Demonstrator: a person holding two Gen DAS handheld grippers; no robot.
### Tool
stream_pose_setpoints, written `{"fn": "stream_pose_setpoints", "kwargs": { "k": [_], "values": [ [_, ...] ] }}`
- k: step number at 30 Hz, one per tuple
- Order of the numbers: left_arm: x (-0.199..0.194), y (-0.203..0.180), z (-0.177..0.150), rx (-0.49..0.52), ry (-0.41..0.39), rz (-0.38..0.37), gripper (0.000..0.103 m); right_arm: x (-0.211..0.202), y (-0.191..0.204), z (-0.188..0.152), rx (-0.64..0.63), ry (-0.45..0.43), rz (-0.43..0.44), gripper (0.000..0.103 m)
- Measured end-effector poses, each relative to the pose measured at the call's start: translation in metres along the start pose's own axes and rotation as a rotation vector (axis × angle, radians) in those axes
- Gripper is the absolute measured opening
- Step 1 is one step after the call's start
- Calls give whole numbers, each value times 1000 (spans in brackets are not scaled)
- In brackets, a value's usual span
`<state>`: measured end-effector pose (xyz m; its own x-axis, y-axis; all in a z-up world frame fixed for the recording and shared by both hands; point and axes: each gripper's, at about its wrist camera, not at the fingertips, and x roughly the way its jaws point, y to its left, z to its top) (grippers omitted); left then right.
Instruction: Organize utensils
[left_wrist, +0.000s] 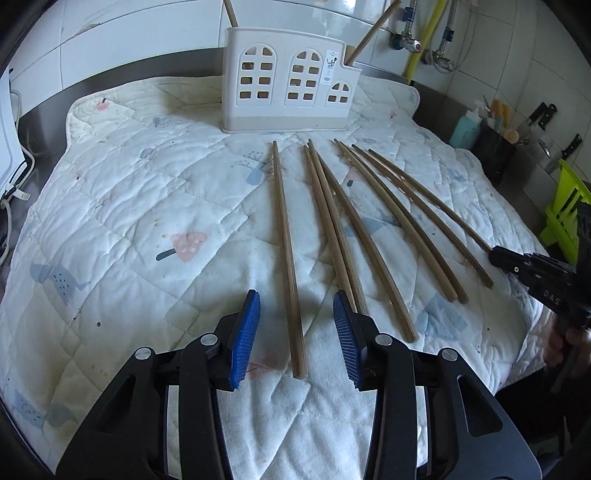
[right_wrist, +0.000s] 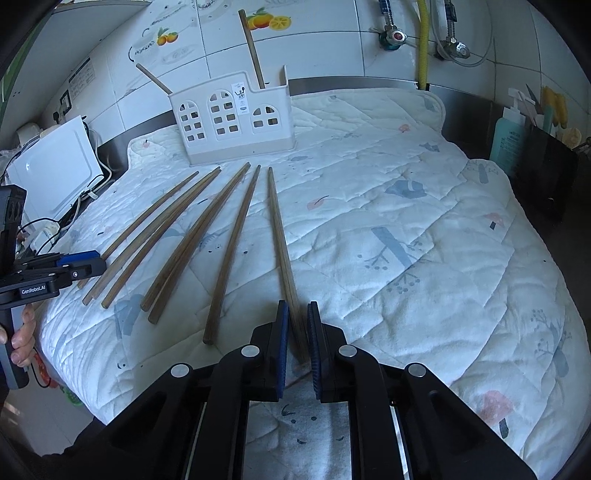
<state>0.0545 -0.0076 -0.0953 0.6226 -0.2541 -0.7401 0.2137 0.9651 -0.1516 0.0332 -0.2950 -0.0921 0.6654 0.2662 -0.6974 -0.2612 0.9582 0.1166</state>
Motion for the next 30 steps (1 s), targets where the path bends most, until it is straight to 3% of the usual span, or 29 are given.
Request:
{"fn": "stream_pose_setpoints", "kwargs": {
  "k": [17, 18, 19, 24, 30],
  "values": [
    [1, -1, -1, -10, -13, 5, 41, 1, 0, 0, -2, -1, -3, 10],
    [1, -2, -1, -4, -19, 15, 39, 1, 0, 0, 0, -1, -3, 10],
    [1, -2, -2, -6, -25, 38, 29, 1, 0, 0, 2, -2, -3, 10],
    [-3, 0, -5, -2, -48, 43, 11, 0, 0, 1, 4, -4, -5, 10],
    [-5, -9, -13, 65, -78, 76, 10, -1, 4, 3, -7, -6, -6, 8]
  ]
}}
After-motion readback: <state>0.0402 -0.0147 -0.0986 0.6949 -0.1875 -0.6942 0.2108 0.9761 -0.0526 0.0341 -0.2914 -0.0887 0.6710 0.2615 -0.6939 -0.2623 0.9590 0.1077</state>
